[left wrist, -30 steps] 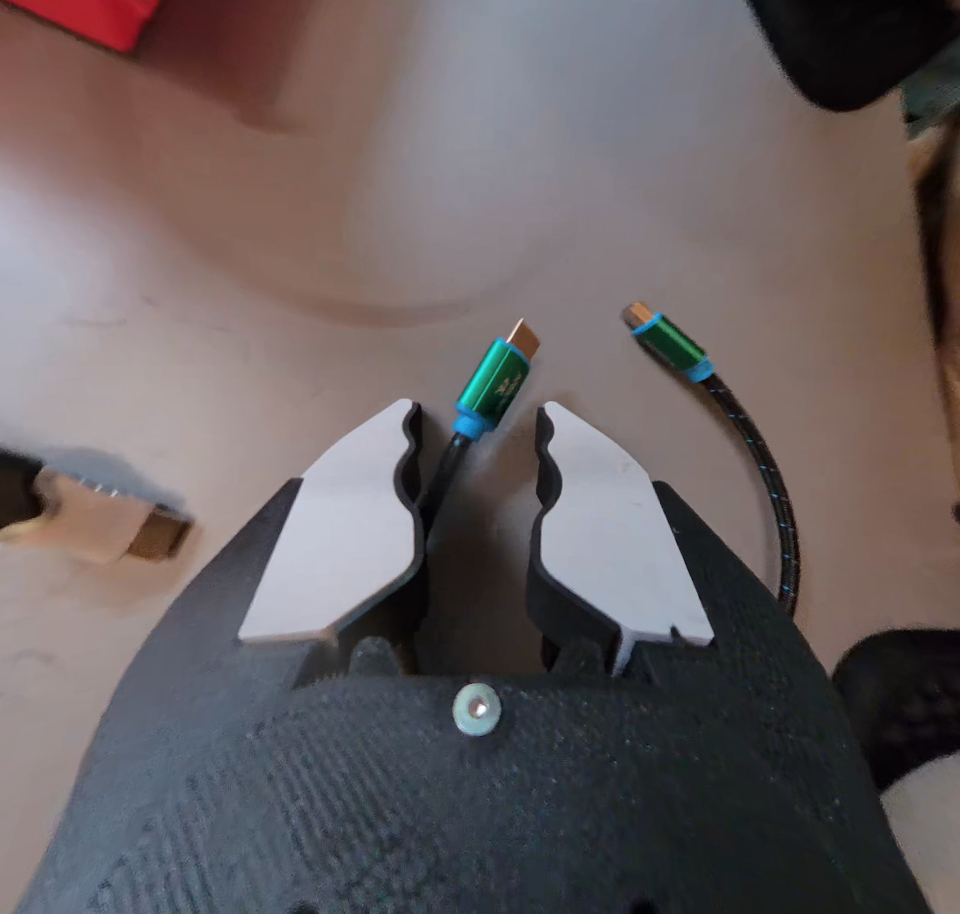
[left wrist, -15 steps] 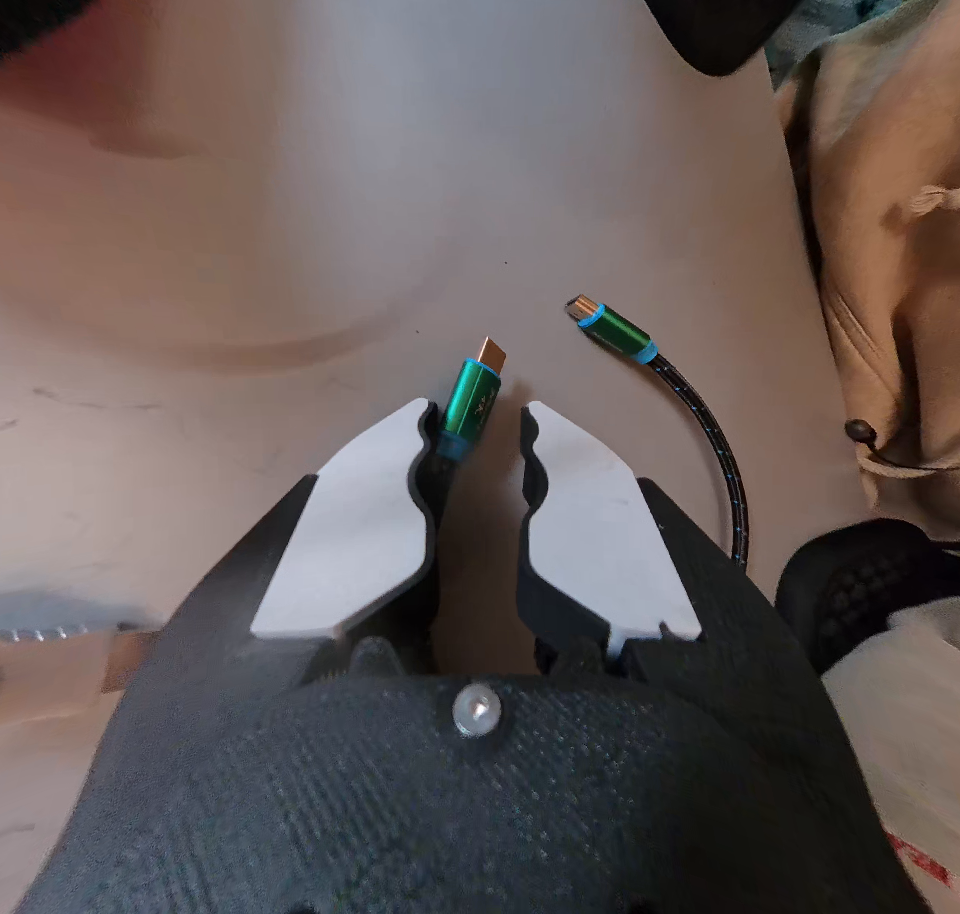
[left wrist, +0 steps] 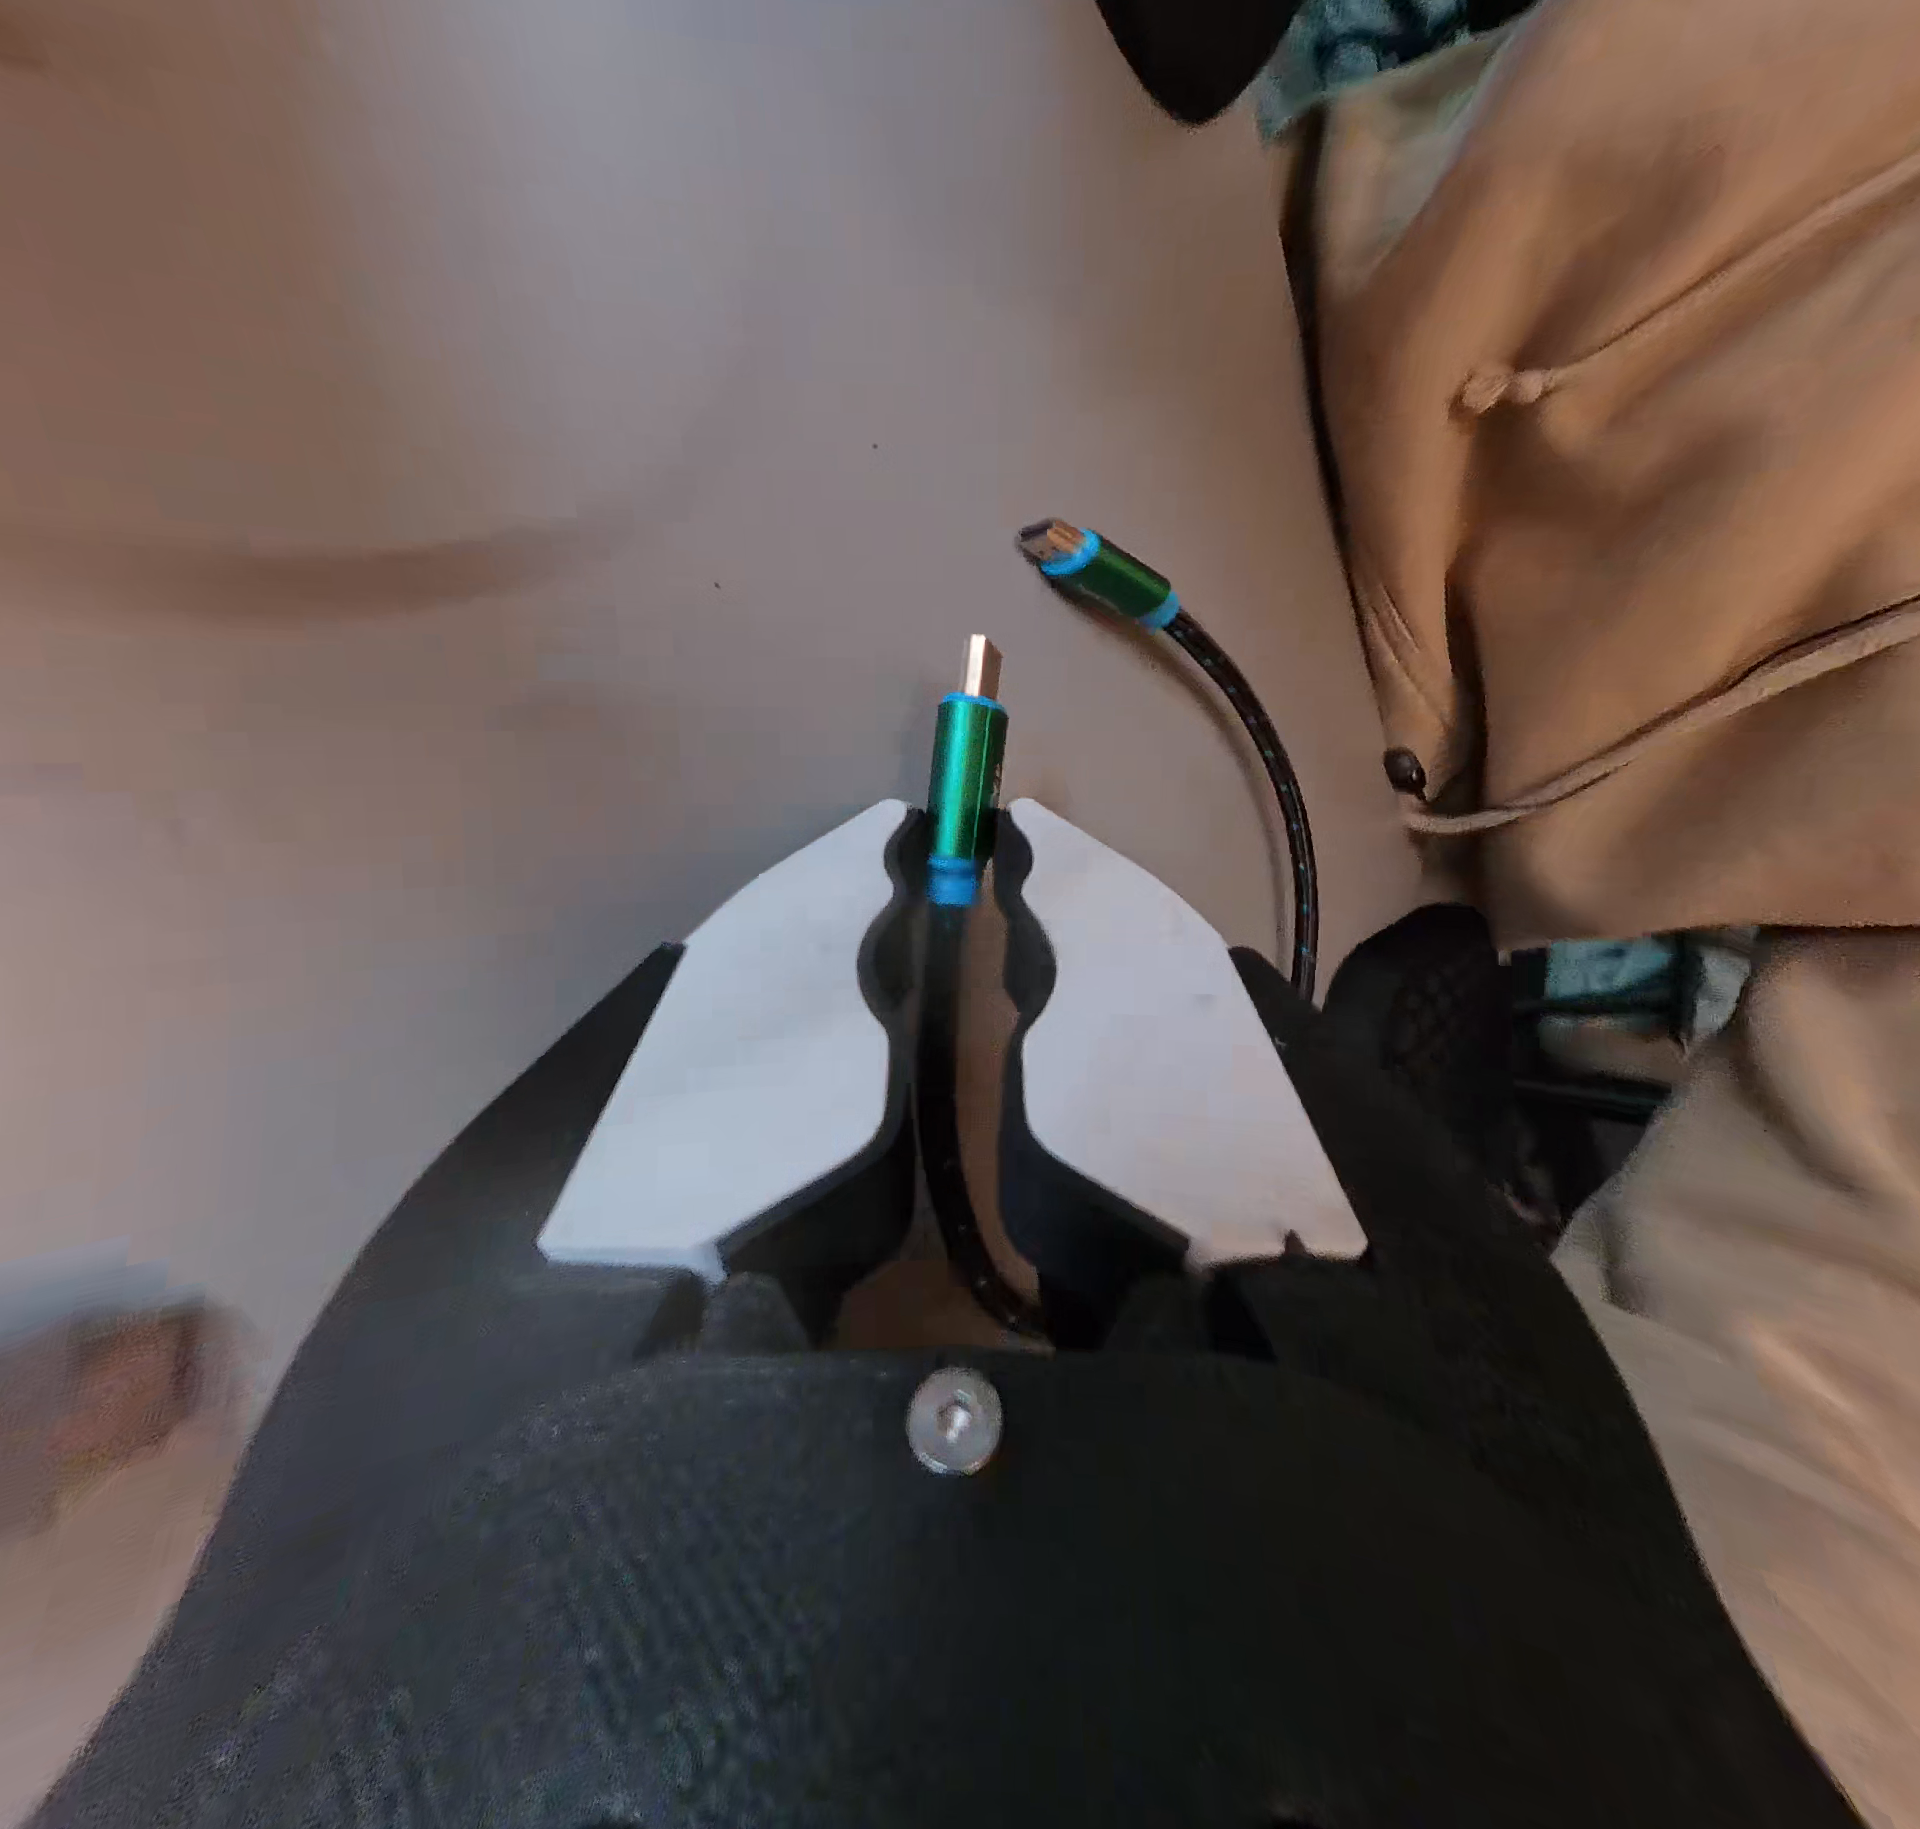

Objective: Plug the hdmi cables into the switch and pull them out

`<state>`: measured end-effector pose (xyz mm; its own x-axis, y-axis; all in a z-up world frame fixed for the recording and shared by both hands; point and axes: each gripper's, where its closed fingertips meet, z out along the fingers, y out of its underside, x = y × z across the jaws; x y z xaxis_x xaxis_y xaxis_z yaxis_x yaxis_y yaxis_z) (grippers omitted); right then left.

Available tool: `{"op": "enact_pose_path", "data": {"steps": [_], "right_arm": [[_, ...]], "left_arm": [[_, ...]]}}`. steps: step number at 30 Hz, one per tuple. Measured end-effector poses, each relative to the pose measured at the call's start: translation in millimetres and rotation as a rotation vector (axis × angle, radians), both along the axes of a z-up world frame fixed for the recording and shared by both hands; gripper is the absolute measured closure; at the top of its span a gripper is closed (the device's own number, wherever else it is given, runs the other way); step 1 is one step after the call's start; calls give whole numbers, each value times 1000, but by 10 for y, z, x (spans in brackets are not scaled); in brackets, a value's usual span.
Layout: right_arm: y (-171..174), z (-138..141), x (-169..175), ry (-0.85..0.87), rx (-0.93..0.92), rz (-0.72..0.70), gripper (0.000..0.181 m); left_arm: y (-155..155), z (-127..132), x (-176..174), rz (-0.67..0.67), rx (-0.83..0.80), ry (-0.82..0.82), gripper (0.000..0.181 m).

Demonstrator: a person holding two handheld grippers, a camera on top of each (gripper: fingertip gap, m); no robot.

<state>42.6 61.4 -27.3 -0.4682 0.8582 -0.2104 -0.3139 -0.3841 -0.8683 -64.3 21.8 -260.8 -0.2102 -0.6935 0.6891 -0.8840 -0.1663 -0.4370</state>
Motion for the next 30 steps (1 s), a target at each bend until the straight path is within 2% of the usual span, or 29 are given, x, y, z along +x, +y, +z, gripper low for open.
{"op": "enact_pose_path", "data": {"steps": [1,4,6,11,14,19,23,30], "right_arm": [[-5,5,2,-3,5,-2,159],[-23,40,16,-11,23,-19,159],[-26,45,5,-37,45,-44,159],[22,-32,-65,-143,91,-127,159],[77,-85,-101,-197,99,-179,159],[67,-219,-196,-282,125,-189,159],[-58,-365,-308,-360,166,-132,159],[-126,-613,-540,-458,192,-103,160]], "left_arm": [[27,48,-7,42,20,-14,169],[252,314,26,252,185,-86,168],[332,631,34,381,274,-172,168],[446,1243,-45,667,523,-267,169],[368,1457,-46,750,592,-261,169],[85,1573,110,693,625,-198,169],[-65,1474,167,626,599,-147,169],[4,1305,180,628,614,-103,169]]}}
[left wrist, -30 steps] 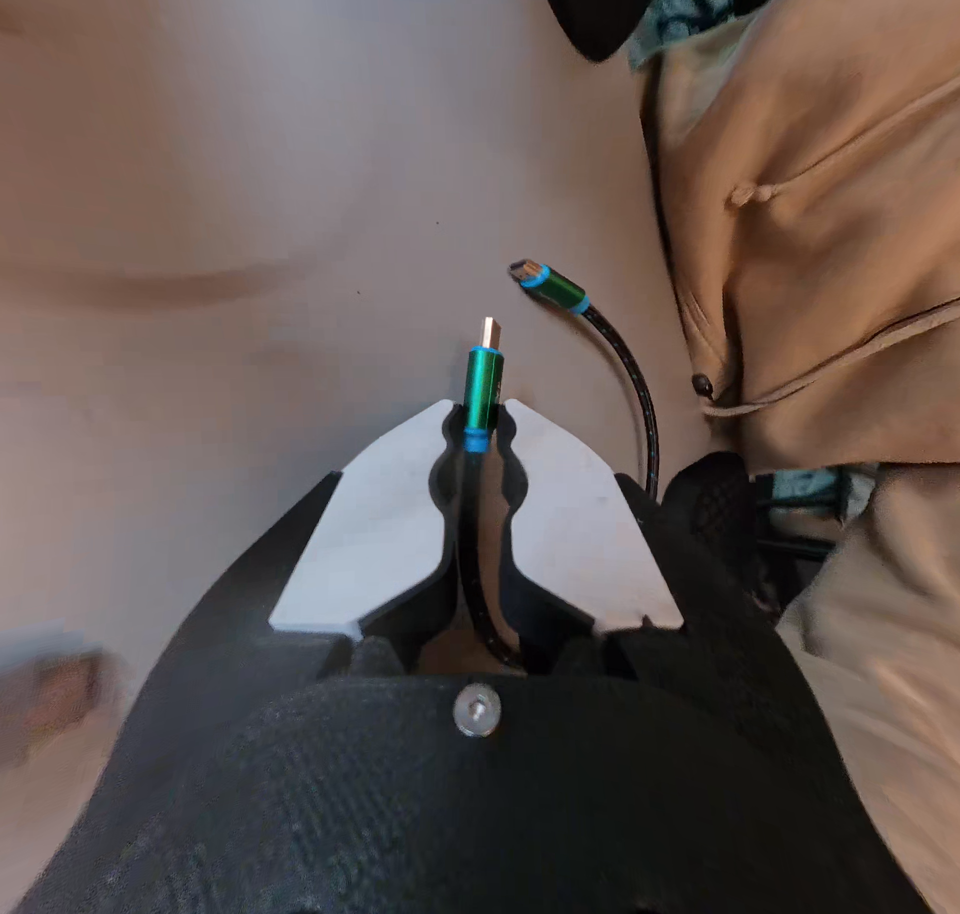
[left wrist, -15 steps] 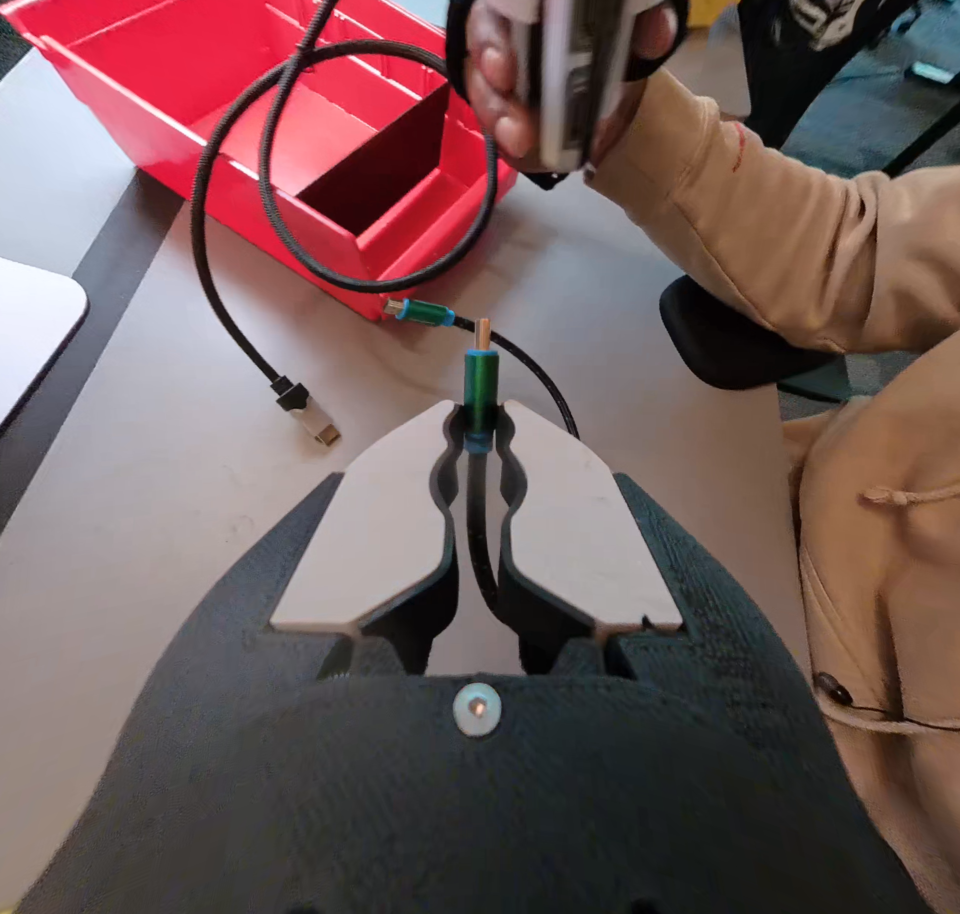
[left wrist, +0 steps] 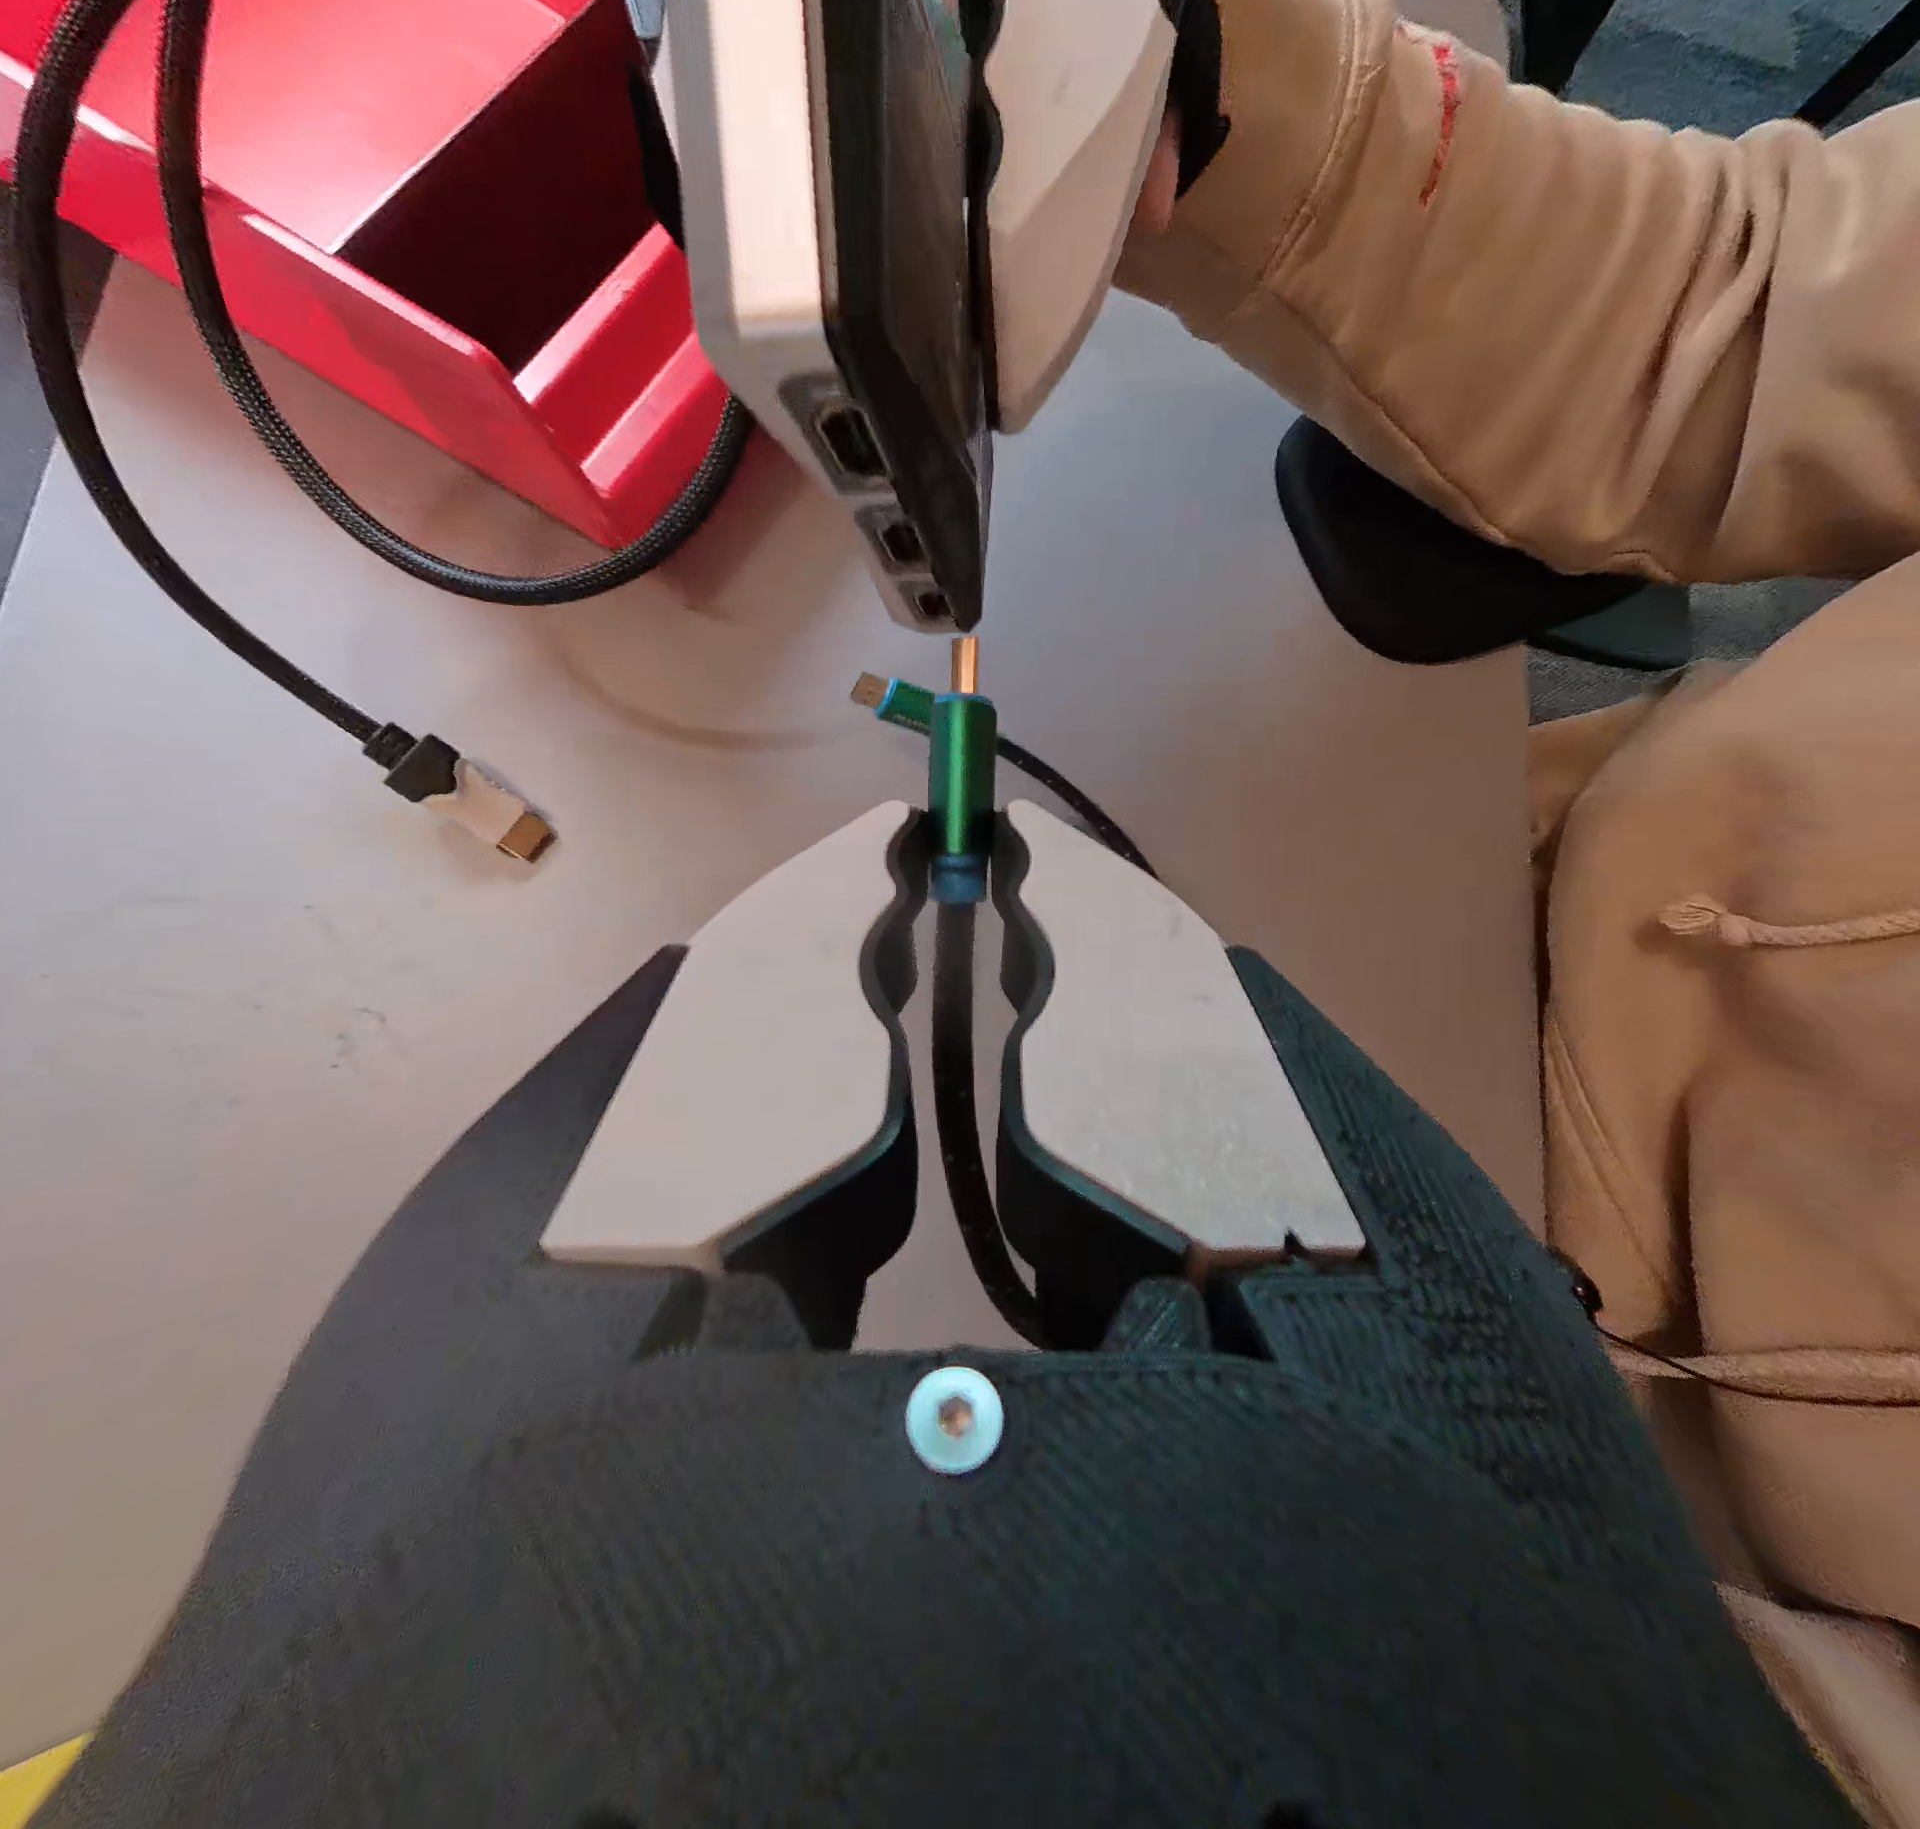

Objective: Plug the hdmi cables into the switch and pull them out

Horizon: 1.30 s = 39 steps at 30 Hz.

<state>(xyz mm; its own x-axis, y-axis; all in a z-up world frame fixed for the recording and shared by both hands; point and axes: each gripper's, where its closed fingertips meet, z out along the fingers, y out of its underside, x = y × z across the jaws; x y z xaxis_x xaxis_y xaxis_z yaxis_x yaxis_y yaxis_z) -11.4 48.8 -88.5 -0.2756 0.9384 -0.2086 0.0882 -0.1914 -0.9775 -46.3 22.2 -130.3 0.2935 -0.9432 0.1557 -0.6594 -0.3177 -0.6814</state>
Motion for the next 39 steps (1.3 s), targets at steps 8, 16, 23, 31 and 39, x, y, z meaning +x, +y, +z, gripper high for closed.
{"op": "enact_pose_path", "data": {"steps": [8,16,23,31,39], "right_arm": [[-32,-35,-79,25,-17,24,159],[-72,-10,-67,50,18,32,159],[-123,-51,-105,-5,92,19,159],[-21,125,-79,92,41,-39,159],[112,280,-23,195,-52,-77,158]], "left_arm": [[34,-48,-6,4,-6,1,169],[17,-42,16,-17,-16,-29,169],[-15,-116,49,-42,-35,-11,170],[96,77,112,-20,-48,-206,170],[196,274,192,-8,-122,-449,170]]}}
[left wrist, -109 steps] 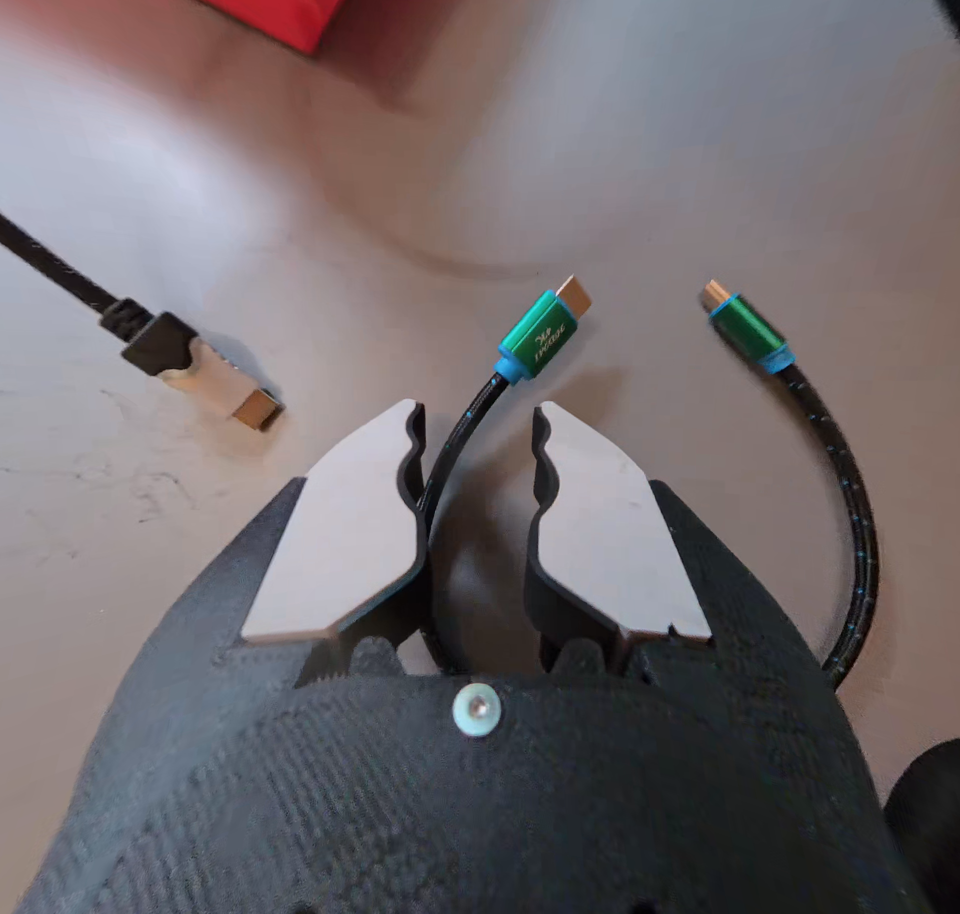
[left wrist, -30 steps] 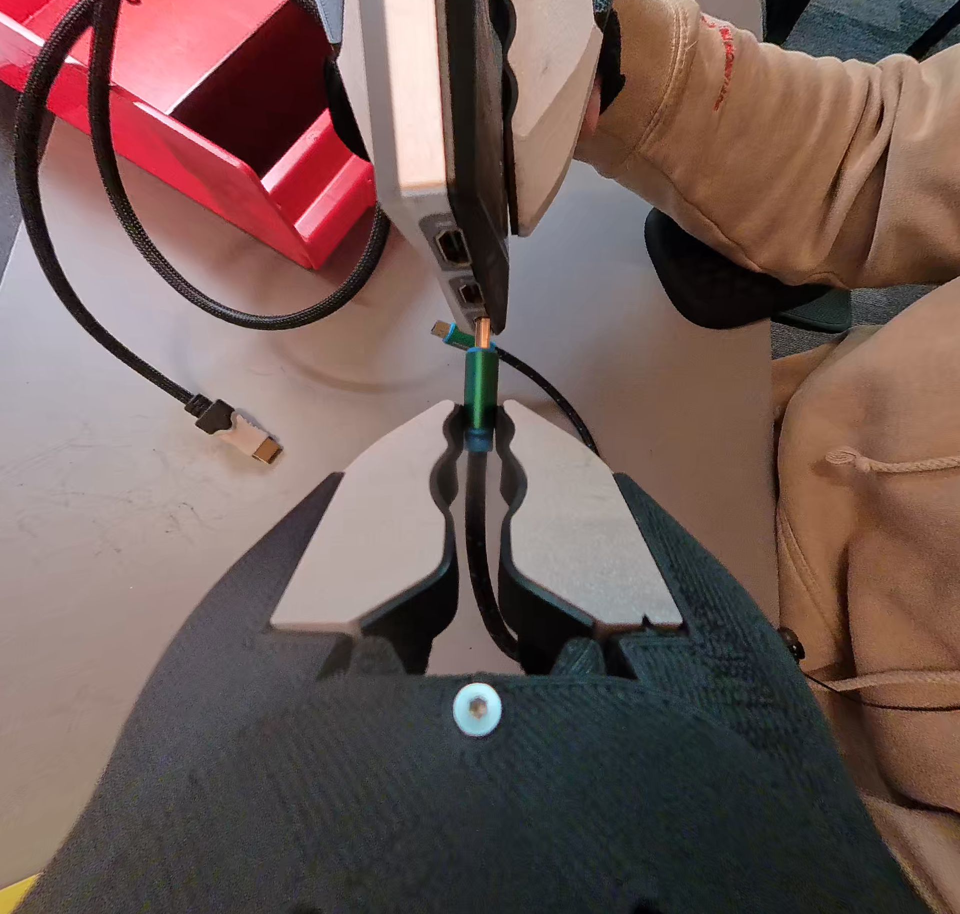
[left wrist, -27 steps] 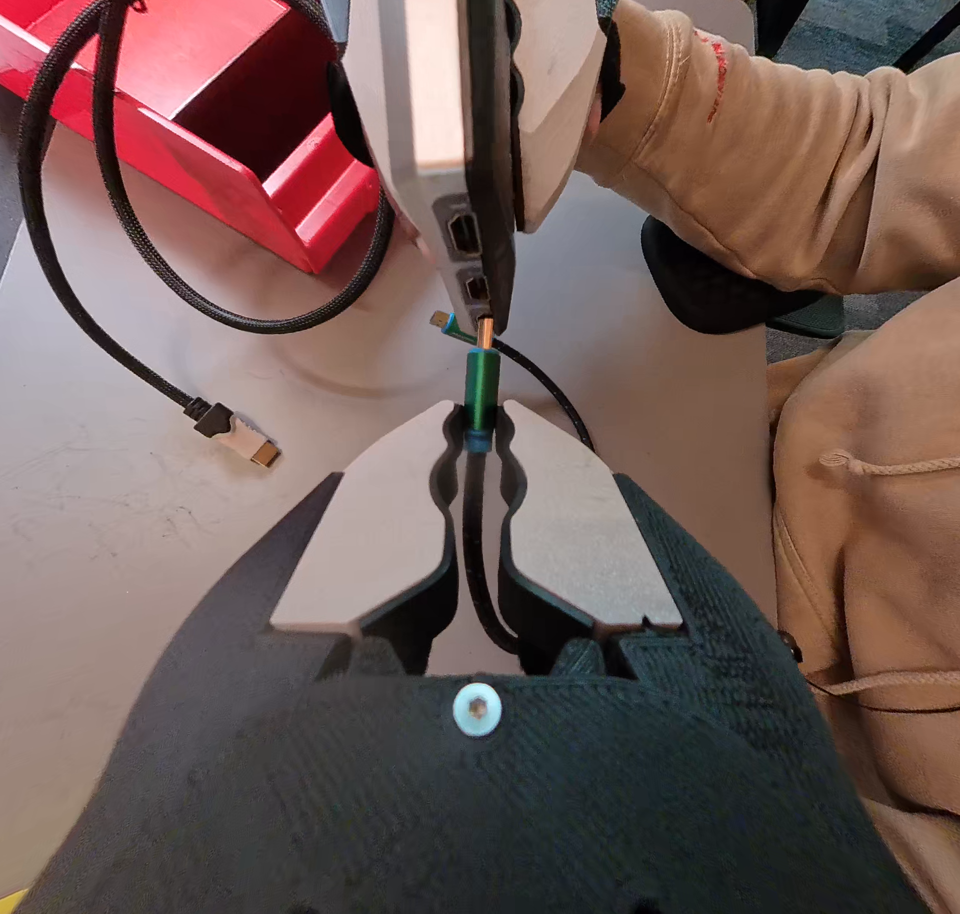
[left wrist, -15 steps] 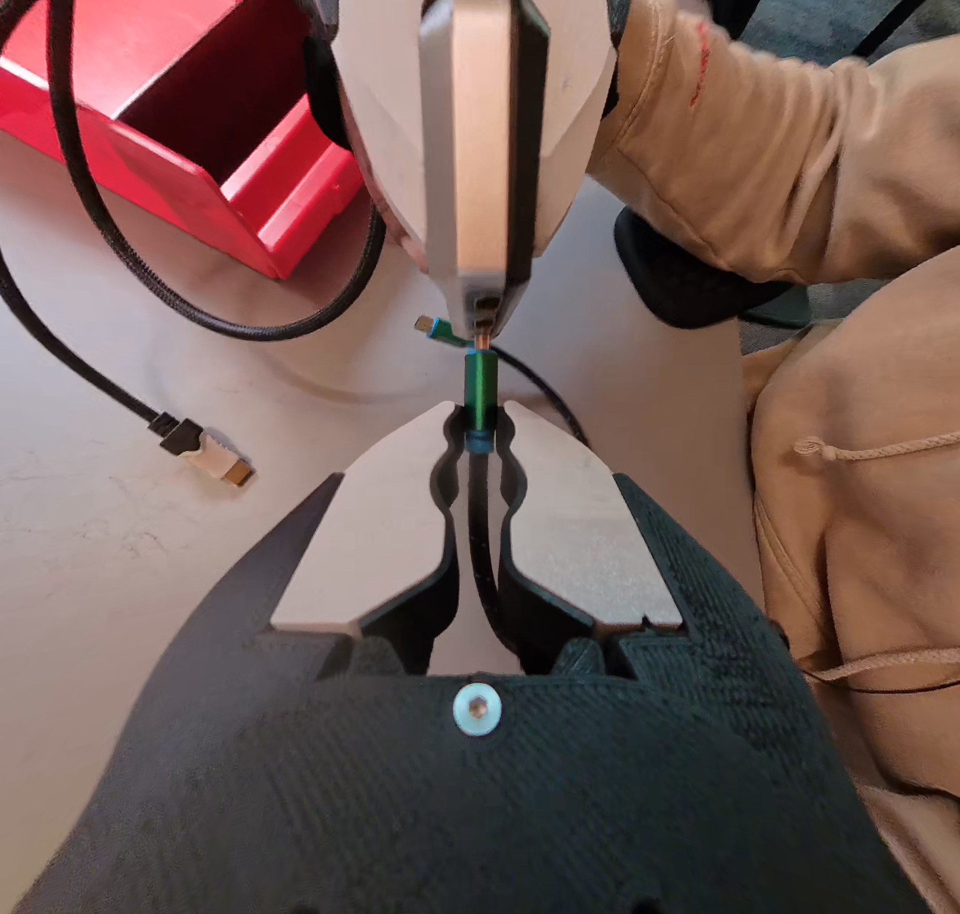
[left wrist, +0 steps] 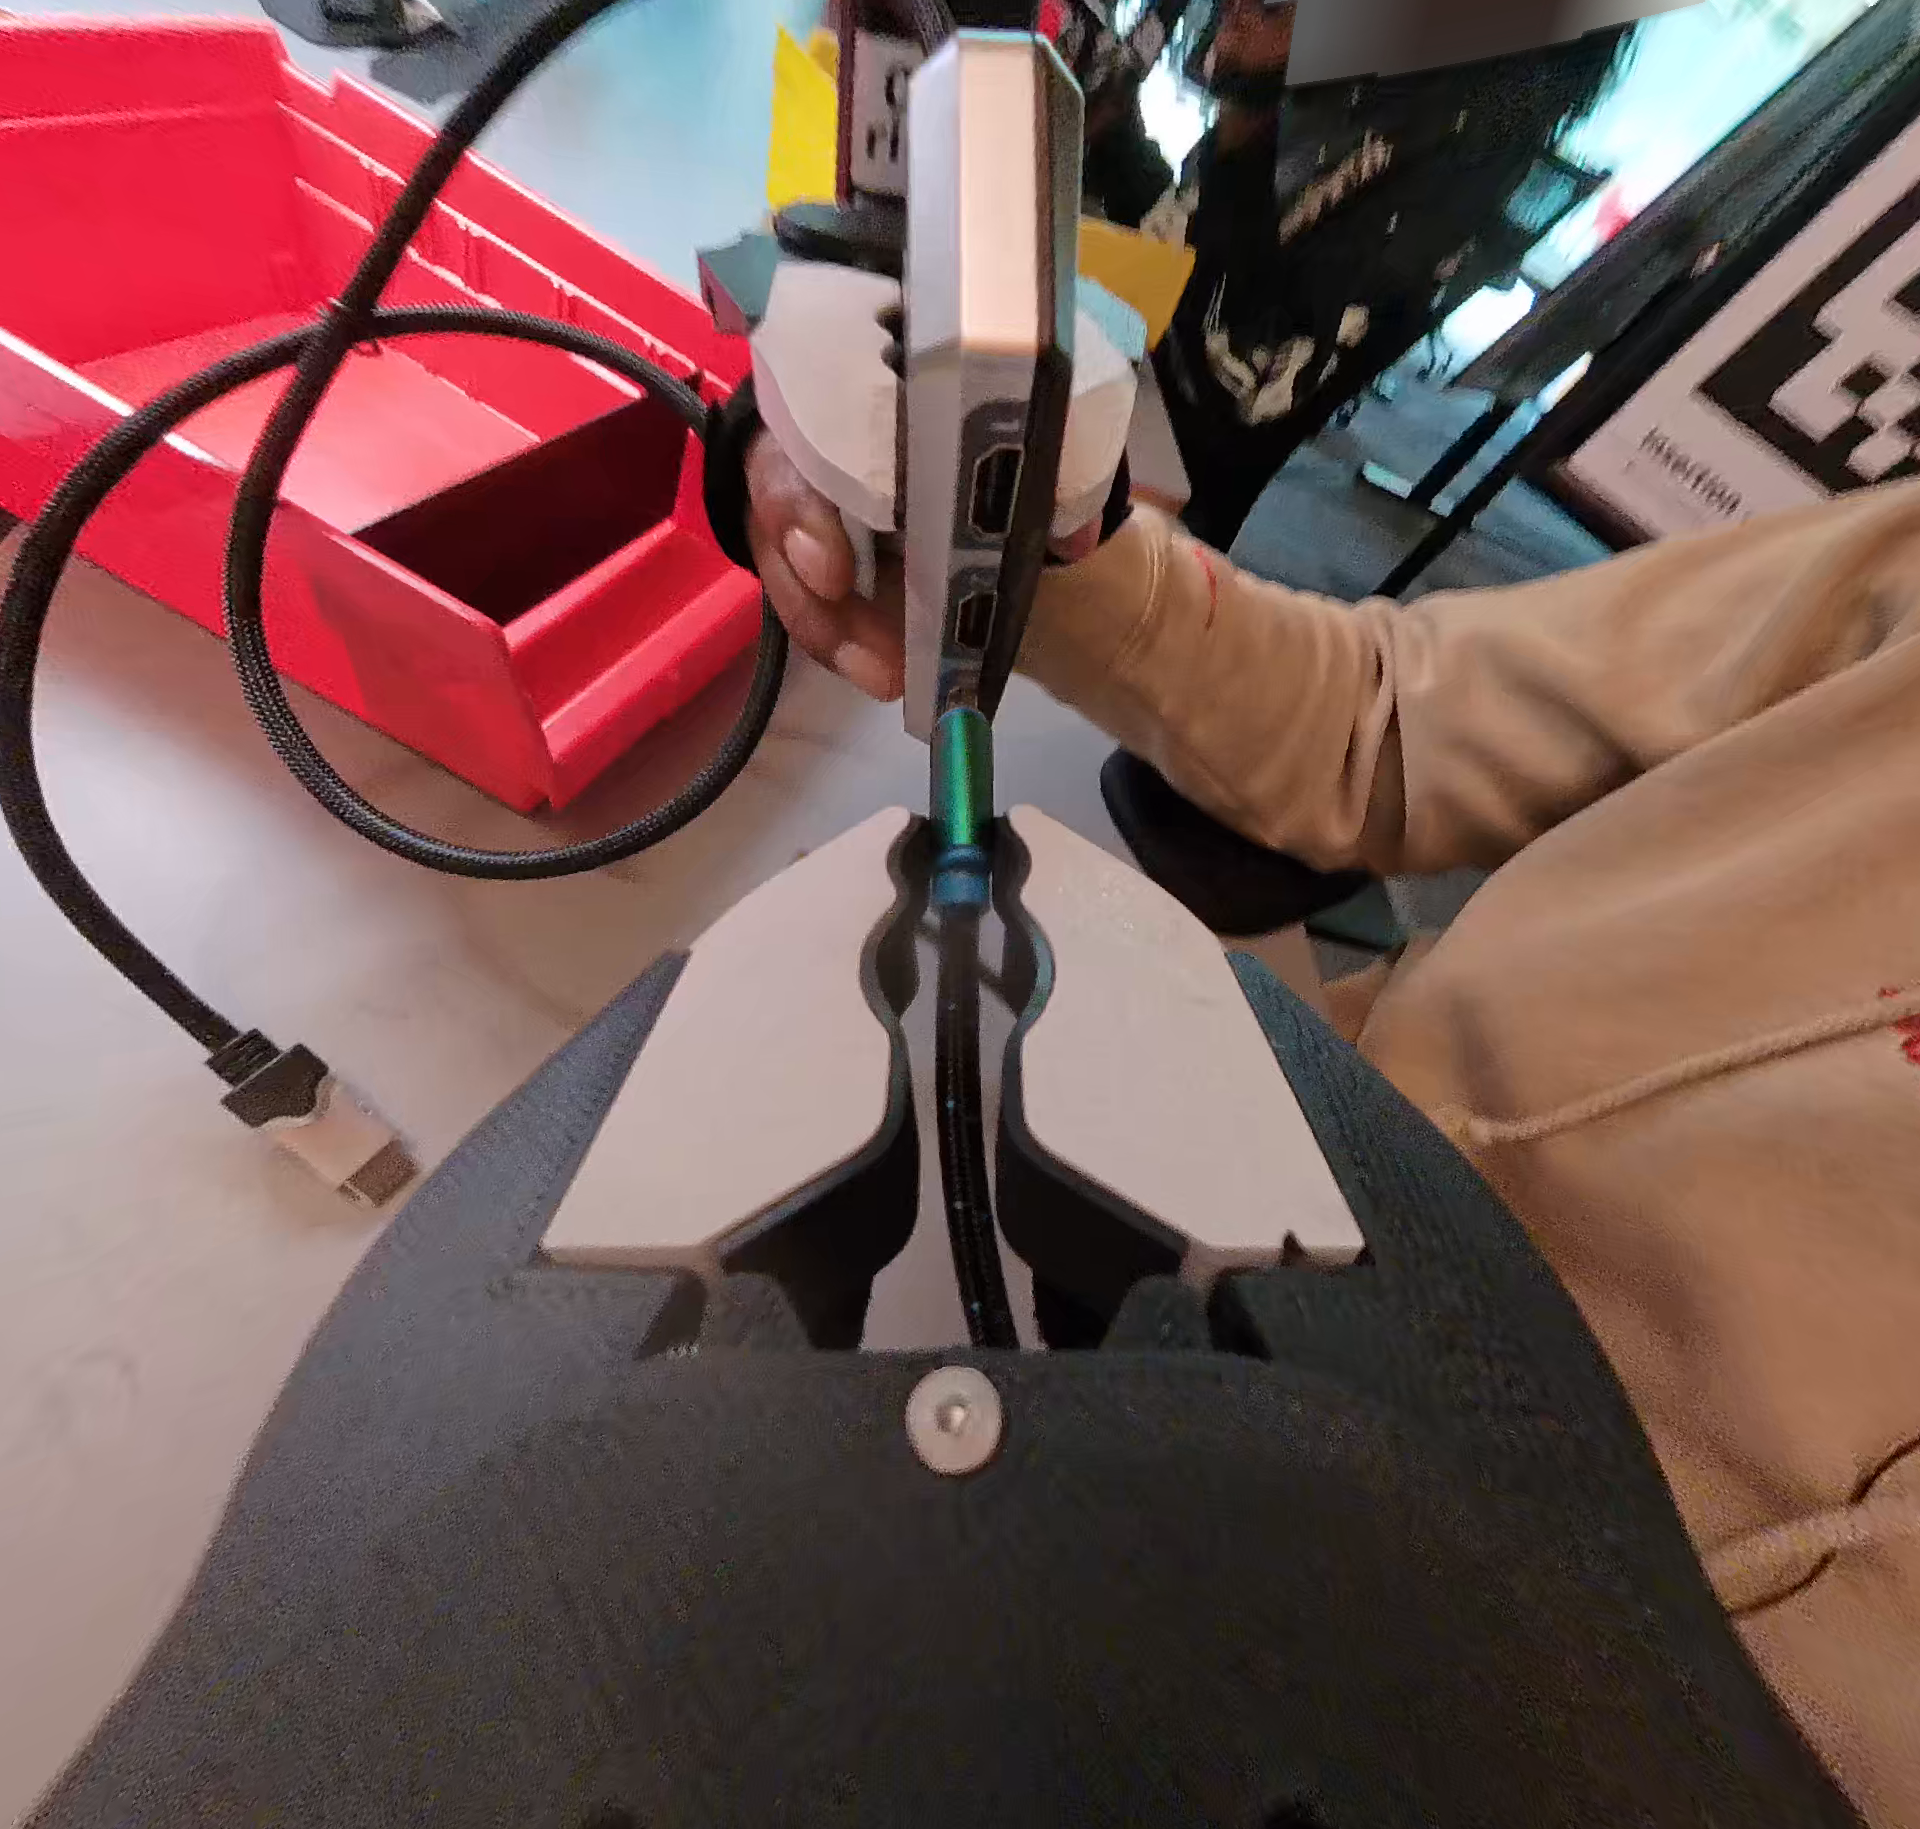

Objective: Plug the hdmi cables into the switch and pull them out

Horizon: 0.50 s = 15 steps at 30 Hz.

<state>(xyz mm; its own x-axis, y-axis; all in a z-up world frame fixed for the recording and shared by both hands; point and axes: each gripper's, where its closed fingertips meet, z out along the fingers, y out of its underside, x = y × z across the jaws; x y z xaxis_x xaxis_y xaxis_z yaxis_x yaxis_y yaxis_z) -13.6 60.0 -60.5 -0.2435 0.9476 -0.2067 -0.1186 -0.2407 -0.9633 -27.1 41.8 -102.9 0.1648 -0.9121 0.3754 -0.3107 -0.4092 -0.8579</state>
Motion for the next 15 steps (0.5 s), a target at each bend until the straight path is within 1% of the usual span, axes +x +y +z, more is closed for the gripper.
{"op": "enact_pose_path", "data": {"steps": [2,4,6,9,10,15], "right_arm": [[54,-17,30,14,-28,-4,158],[44,-33,33,26,-53,22,158],[59,19,28,59,-66,15,158],[155,68,67,89,-86,-29,158],[191,60,64,76,-86,-53,158],[90,-124,24,-122,3,-43,158]], "left_arm": [[31,-42,37,9,-7,-3,170],[4,-85,81,-24,9,-9,170],[29,-50,93,-19,17,-46,170],[113,56,81,28,33,-122,169],[131,73,55,31,15,-139,169],[105,88,-73,5,-6,-140,169]]}}
